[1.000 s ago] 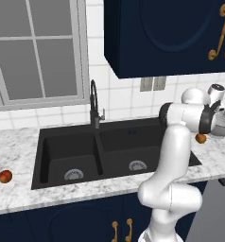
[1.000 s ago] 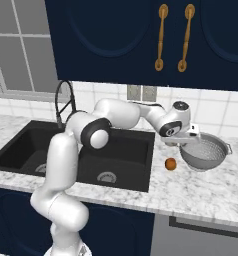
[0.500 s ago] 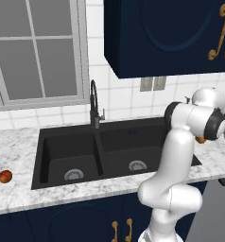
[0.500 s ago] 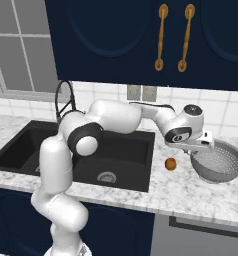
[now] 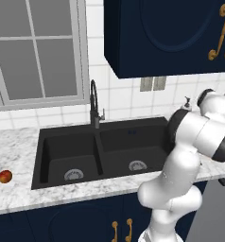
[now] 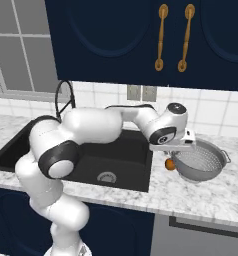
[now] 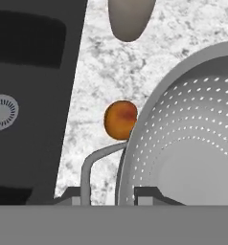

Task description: Put the colander in the sink, put the apple, peach, apple in the colander, and turn on the sink faucet and pour water over the colander.

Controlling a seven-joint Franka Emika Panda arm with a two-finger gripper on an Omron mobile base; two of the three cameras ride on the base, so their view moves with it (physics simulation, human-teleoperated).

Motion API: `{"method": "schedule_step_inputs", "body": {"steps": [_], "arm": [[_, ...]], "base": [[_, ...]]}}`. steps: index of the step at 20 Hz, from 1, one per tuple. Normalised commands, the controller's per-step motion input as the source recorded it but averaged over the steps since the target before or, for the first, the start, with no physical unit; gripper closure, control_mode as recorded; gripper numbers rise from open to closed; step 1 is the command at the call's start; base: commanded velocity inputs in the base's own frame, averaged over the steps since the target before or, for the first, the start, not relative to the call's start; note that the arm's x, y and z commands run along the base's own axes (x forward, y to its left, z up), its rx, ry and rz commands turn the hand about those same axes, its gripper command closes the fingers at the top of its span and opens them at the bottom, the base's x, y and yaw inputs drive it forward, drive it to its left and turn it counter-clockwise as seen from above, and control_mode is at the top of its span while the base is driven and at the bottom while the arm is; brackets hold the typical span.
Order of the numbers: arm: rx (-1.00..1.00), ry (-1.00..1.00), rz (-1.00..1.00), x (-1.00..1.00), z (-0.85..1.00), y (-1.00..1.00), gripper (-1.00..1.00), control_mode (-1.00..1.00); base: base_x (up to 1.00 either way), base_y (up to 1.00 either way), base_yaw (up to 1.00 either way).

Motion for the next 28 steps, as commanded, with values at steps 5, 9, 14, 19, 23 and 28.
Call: {"method": "schedule_step_inputs", "body": {"steps": [5, 9, 14, 19, 23, 28], "arm": [[-0.05, 0.06, 0.27, -0.22, 0.04, 1.00, 1.00, -1.00], [0.00, 0.08, 0.33, 0.00, 0.00, 1.00, 1.00, -1.00], [0.00, 0.11, 0.32, 0.00, 0.00, 1.00, 1.00, -1.00], [0.00, 0.13, 0.32, 0.00, 0.00, 1.00, 1.00, -1.00], [0.00, 0.11, 0.32, 0.00, 0.00, 1.00, 1.00, -1.00], [0.00, 0.06, 0.31, 0.00, -0.02, 1.00, 1.00, -1.00]], "base": [[0.00, 0.00, 0.00], [0.00, 0.00, 0.00], [0.00, 0.00, 0.00], [0.00, 0.00, 0.00], [0.00, 0.00, 0.00], [0.00, 0.00, 0.00]]}}
